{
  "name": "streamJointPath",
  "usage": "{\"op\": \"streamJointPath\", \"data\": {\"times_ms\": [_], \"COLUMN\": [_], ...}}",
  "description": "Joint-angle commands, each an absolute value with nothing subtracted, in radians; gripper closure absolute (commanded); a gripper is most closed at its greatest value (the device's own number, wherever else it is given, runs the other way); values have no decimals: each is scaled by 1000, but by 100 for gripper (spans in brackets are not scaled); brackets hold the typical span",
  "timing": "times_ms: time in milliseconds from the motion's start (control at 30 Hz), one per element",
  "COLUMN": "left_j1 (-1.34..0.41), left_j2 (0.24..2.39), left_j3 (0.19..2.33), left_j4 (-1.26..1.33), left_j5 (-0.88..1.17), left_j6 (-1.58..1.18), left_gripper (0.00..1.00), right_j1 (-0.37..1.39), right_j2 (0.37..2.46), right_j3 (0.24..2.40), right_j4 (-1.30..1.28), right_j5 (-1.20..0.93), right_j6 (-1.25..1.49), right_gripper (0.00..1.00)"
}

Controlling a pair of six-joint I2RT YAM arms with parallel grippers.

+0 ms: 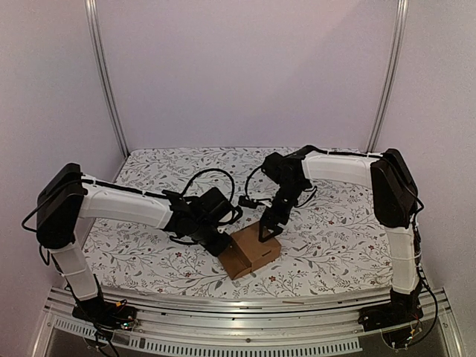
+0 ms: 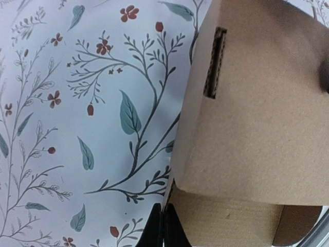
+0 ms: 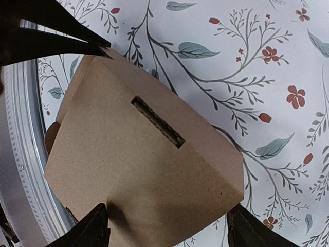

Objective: Fold the paper box

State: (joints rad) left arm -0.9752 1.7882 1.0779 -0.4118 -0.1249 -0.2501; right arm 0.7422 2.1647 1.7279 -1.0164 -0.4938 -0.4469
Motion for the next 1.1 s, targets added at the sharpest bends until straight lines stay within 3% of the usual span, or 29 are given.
{"op": "streamJointPath", "data": {"times_ms": [0, 300, 333, 400, 633, 800, 900, 1067], "left_j1": [-959, -959, -959, -959, -959, -959, -958, -956], "left_j2": [1819, 1824, 1823, 1821, 1829, 1839, 1834, 1841], "left_j3": [1087, 1091, 1092, 1094, 1101, 1099, 1095, 1104], "left_j4": [-360, -358, -360, -363, -371, -373, -372, -374], "left_j5": [-92, -75, -74, -75, -82, -84, -82, -79], "left_j6": [-246, -246, -244, -243, -239, -235, -235, -232], "left_gripper": [100, 100, 100, 100, 100, 100, 100, 100], "right_j1": [714, 677, 678, 677, 634, 632, 746, 901], "right_j2": [2104, 2001, 1981, 1942, 1691, 1708, 1676, 1646], "right_j3": [1715, 1697, 1694, 1685, 1547, 1533, 1398, 1202], "right_j4": [-1029, -1044, -1046, -1041, -743, -914, -888, -647], "right_j5": [-440, -325, -312, -287, -212, -539, -352, -92], "right_j6": [-484, -553, -568, -597, -477, -628, -818, -974], "right_gripper": [22, 12, 4, 1, 1, 6, 14, 17]}}
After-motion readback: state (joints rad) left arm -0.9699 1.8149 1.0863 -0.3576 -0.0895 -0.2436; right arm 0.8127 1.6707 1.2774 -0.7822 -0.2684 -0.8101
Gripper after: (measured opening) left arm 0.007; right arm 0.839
